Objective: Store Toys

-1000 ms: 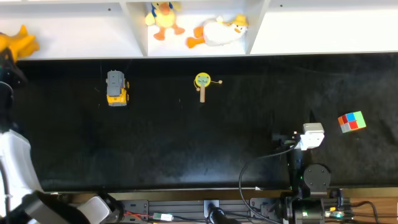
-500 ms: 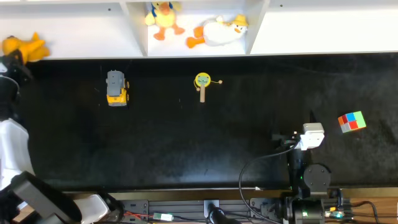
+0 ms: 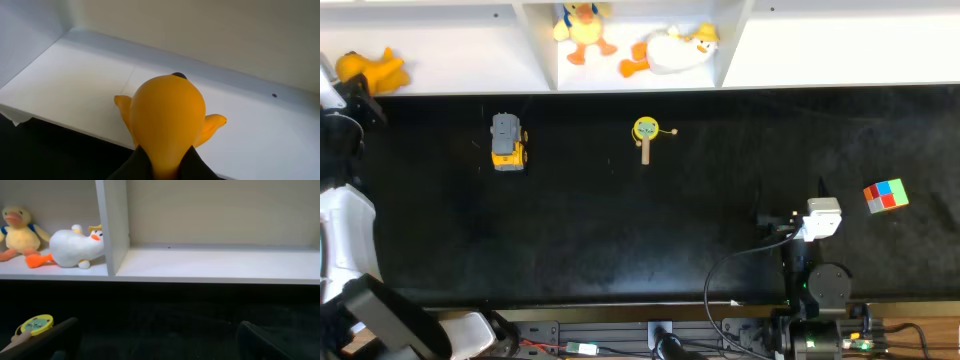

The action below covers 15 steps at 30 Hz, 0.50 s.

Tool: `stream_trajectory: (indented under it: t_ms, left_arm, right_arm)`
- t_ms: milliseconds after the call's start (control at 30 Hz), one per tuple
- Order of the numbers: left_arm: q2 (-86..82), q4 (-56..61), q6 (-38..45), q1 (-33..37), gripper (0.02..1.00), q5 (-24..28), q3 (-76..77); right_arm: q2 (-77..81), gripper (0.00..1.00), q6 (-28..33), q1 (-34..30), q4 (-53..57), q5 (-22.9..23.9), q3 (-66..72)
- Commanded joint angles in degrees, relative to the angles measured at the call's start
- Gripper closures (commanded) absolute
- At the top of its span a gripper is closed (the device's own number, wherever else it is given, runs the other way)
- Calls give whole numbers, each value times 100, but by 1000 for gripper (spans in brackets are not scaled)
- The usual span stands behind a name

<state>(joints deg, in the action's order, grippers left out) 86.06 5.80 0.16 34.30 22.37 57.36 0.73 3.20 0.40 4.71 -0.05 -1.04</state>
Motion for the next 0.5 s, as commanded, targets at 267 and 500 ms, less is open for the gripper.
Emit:
stream_trajectory:
  t_ms: [267, 500]
  left_arm:
    - [262, 31, 151, 7, 967, -149, 345]
    - [448, 33, 151, 7, 969, -151, 518]
  right_arm:
    - [-52, 5, -26, 24, -24, -35, 76]
    - [-52, 7, -26, 24, -22, -35, 76]
